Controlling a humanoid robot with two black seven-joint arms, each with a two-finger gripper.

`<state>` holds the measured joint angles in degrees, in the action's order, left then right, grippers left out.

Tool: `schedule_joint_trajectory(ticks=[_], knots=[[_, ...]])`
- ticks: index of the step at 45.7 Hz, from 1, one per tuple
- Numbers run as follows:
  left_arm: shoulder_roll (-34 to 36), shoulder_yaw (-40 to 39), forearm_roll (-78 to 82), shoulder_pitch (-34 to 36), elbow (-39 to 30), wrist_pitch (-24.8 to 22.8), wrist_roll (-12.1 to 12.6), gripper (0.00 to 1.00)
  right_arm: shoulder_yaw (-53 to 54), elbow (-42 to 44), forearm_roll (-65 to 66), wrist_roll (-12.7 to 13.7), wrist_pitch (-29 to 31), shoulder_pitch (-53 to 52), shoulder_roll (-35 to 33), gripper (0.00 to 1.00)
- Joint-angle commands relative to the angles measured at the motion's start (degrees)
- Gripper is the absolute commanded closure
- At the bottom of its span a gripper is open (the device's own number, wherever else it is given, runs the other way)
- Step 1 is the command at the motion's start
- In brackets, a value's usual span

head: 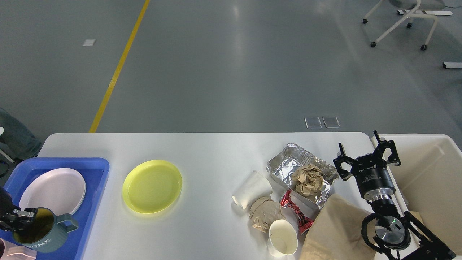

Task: Tidy desktop
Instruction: 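Open the left gripper to release the mug on the tray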

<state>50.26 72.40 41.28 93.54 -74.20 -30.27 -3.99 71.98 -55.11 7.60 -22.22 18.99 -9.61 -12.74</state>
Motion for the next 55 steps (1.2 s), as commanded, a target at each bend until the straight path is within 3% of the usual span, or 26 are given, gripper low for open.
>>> schedule_joint_trajectory(ticks=[1, 14, 24, 41, 55], knots=[[0.8, -0.9, 1.3, -2.7, 0.3, 1.4, -0.3, 1.0, 0.0, 0.0, 0.0, 0.0, 0.0, 0.0, 0.0, 0.0], [2.6, -8.3, 2.7, -11.3, 1.8, 4.2, -0.5, 1.0, 0.0, 0.1, 0.0, 0.0, 0.0, 0.0, 0.0, 0.0], [3.0, -8.9, 2.7, -12.4, 2.1, 4.3, -0.7, 1.0, 0.0, 0.1, 0.0, 0.0, 0.0, -0.1, 0.0, 0.0], [4.7, -8.3, 2.8, -14.4, 5.7, 4.6, -5.8, 0.99, 0.0, 0.1, 0.0, 0.0, 0.0, -0.1, 0.0, 0.0], [4.8, -9.0, 2.7, -17.2, 7.5, 4.7, -6.1, 0.99, 0.0, 0.0, 0.0, 0.0, 0.0, 0.0, 0.0, 0.0]])
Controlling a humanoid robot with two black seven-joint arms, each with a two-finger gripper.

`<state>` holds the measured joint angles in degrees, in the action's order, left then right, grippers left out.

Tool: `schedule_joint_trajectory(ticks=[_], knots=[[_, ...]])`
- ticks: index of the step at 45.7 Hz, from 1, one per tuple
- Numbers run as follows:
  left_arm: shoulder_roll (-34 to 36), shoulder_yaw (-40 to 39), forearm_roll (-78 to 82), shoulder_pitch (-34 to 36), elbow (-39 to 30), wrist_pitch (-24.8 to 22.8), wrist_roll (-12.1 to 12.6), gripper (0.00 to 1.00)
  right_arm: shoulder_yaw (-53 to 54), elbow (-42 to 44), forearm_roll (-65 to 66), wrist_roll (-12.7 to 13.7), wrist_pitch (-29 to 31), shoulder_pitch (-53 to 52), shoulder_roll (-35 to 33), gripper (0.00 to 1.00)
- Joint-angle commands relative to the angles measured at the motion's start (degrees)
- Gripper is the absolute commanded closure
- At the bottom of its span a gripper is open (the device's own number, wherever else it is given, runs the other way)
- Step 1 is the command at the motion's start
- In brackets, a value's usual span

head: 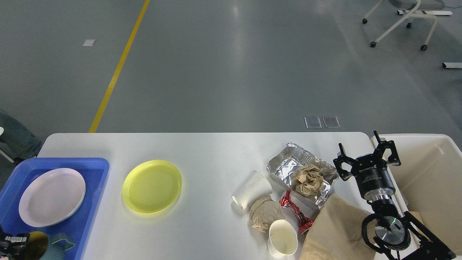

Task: Tidy desktop
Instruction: 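Open the left gripper to release the mug on the tray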

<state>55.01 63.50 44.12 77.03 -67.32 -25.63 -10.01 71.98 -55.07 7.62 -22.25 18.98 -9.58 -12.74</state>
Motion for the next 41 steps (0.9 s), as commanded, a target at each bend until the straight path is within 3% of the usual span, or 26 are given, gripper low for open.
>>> schedule_joint_trajectory(ticks=[1, 9, 18, 23, 28, 41], knots=[[0.0, -0.1, -0.4, -0.7, 0.8, 0.1, -0.1, 0.99, 0.0, 0.0, -0.1, 0.0, 0.0, 0.0, 0.0, 0.0], [-0.1, -1.6, -2.0, -0.7, 1.2, 0.2, 0.0, 0.91, 0.0, 0.1, -0.1, 0.0, 0.0, 0.0, 0.0, 0.0], [-0.2, -1.7, -5.8, -0.7, 1.4, 2.2, 0.2, 0.29, 0.0, 0.0, 0.0, 0.0, 0.0, 0.0, 0.0, 0.0], [-0.3, -1.5, -8.6, -0.7, 1.4, 3.9, 0.3, 0.12, 0.0, 0.0, 0.0, 0.1, 0.0, -0.1, 0.0, 0.0], [-0.3, -1.5, -9.1, -0.8, 1.4, 3.9, 0.1, 0.06, 0.0, 0.1, 0.0, 0.0, 0.1, 0.0, 0.0, 0.0], [-0.1, -1.0, -10.8, 0.6, 1.1, 2.6, 0.4, 0.05, 0.0, 0.0, 0.0, 0.0, 0.0, 0.0, 0.0, 0.0]])
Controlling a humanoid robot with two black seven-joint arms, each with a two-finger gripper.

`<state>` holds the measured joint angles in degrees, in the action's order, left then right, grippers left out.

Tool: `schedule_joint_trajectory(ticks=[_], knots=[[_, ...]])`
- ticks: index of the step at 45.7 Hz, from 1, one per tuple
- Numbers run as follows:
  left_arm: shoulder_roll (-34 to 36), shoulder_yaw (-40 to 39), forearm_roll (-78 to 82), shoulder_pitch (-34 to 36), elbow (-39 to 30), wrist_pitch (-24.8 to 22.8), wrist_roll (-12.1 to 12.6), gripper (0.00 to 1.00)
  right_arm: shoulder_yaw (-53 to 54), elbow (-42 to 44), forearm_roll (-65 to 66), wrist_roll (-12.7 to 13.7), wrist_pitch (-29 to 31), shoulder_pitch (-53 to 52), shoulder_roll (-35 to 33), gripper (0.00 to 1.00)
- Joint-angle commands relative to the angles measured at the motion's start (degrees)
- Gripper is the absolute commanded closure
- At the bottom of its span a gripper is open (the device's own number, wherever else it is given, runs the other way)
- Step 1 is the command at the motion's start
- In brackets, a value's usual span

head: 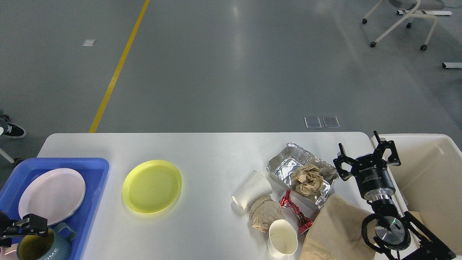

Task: Tidy desktop
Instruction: 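Open the left gripper to release the mug on the tray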

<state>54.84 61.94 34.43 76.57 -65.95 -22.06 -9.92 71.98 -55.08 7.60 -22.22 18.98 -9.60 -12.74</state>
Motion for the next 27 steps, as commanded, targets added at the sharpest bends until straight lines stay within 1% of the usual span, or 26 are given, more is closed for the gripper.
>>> schedule_joint_trajectory(ticks=[1, 4, 9, 12, 21, 27], knots=[[0.0, 0.7, -1.2, 1.4, -0.3, -1.5, 0.5, 0.05, 0.0, 0.0, 0.1, 0.0, 0.0, 0.0, 0.0, 0.0], [-0.1, 1.8, -1.2, 4.1, -0.3, -4.0, 0.8, 0.04, 0.0, 0.0, 0.0, 0.0, 0.0, 0.0, 0.0, 0.0], [-0.6, 7.5, -1.5, 12.1, -0.3, -9.9, 0.6, 0.04, 0.0, 0.0, 0.1, 0.0, 0.0, -0.1, 0.0, 0.0], [-1.5, 11.3, -2.5, 16.3, -0.5, -12.4, 0.5, 0.04, 0.0, 0.0, 0.0, 0.0, 0.0, 0.0, 0.0, 0.0], [-9.4, 19.8, -10.6, 27.4, -1.1, -17.5, 0.8, 0.04, 0.0, 0.0, 0.0, 0.0, 0.0, 0.0, 0.0, 0.0], [-15.0, 23.5, -15.7, 36.4, -2.8, -20.2, 0.9, 0.04, 0.0, 0.1, 0.1, 0.0, 0.0, 0.0, 0.0, 0.0]])
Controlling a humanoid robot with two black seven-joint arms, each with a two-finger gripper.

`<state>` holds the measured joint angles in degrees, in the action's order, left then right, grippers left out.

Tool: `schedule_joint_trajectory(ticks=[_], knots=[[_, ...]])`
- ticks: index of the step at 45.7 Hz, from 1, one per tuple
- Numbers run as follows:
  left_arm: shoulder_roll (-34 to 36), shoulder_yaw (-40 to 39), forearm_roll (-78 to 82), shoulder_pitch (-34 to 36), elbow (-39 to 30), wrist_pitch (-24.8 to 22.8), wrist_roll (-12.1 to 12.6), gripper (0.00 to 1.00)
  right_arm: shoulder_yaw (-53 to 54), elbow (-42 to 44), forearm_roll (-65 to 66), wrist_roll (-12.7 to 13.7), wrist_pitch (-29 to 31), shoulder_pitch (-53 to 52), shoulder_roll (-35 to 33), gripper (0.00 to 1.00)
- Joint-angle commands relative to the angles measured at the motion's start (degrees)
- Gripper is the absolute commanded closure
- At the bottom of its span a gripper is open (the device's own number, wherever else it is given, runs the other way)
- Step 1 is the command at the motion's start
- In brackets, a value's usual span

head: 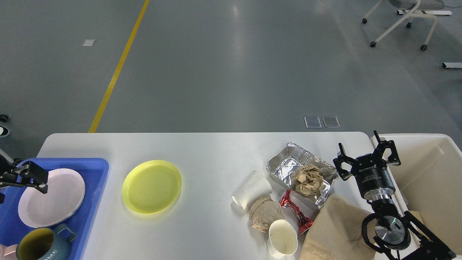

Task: Tidy desktop
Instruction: 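Open the left gripper to release the mug on the tray, then raise the left gripper up away from the tray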

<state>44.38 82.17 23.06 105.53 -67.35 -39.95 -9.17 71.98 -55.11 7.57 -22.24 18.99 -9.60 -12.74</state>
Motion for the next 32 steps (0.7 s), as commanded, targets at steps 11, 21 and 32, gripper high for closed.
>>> schedule_joint_trajectory(ticks=[11, 21, 32], knots=[[-15.1, 6.2, -15.7, 24.2, -7.3, -2.6, 4.3, 0.04, 0.0, 0.0, 0.0, 0.0, 0.0, 0.0, 0.0, 0.0], [-22.7, 5.5, -26.5, 37.3, -16.8, -2.6, 11.5, 0.04, 0.0, 0.1, 0.0, 0.0, 0.0, -0.1, 0.0, 0.0], [-27.9, 5.0, -33.1, 49.1, -28.4, -2.6, 11.6, 0.04, 0.0, 0.1, 0.1, 0.0, 0.0, 0.0, 0.0, 0.0]])
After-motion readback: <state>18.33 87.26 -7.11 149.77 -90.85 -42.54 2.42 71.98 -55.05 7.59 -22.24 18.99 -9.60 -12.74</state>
